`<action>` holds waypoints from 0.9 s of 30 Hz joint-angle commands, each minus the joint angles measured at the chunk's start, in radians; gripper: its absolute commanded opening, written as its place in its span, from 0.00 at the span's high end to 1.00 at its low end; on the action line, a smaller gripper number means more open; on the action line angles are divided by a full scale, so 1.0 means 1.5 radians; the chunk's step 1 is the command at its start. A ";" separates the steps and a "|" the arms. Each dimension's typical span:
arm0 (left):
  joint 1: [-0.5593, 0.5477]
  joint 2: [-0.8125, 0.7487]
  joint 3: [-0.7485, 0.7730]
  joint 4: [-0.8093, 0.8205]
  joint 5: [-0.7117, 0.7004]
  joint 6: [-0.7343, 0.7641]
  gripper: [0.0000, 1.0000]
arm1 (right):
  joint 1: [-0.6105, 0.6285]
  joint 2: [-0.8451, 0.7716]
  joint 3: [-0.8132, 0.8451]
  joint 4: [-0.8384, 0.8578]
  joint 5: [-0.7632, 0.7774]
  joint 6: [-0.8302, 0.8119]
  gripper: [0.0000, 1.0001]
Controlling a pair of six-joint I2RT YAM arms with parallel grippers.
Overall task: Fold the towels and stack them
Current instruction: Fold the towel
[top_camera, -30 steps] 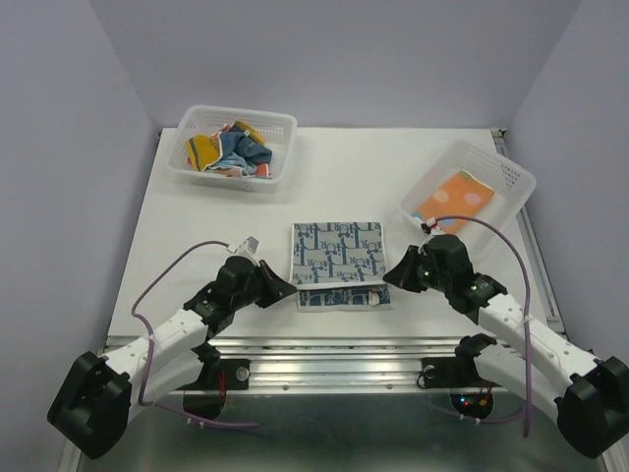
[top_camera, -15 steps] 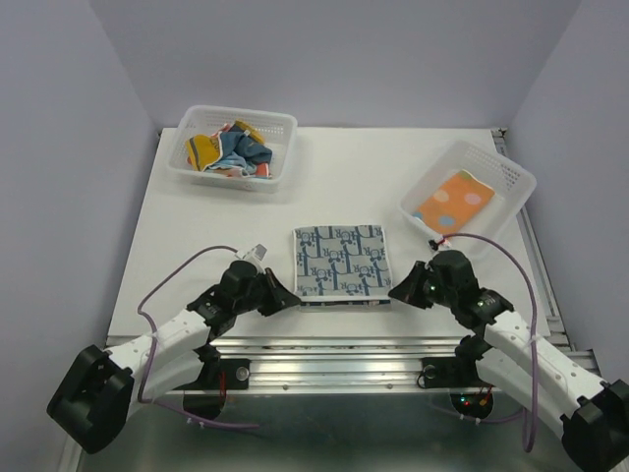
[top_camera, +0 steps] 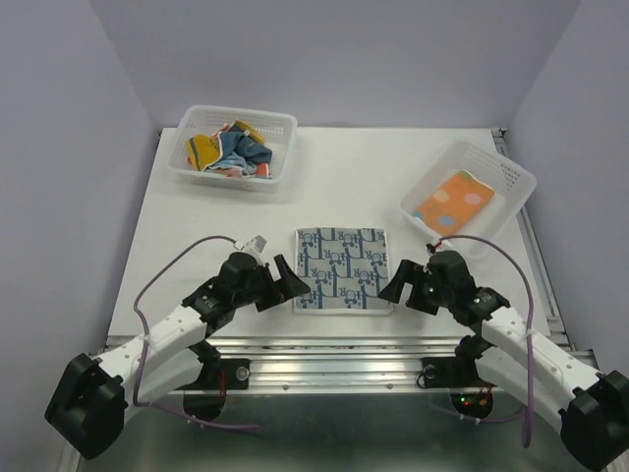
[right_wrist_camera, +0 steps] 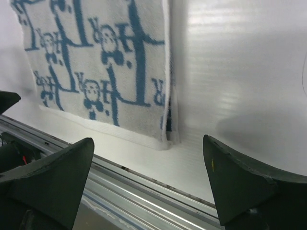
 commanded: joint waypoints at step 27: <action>0.136 0.549 0.435 0.098 -0.055 0.308 0.22 | 0.002 0.562 0.494 0.139 0.301 -0.264 0.00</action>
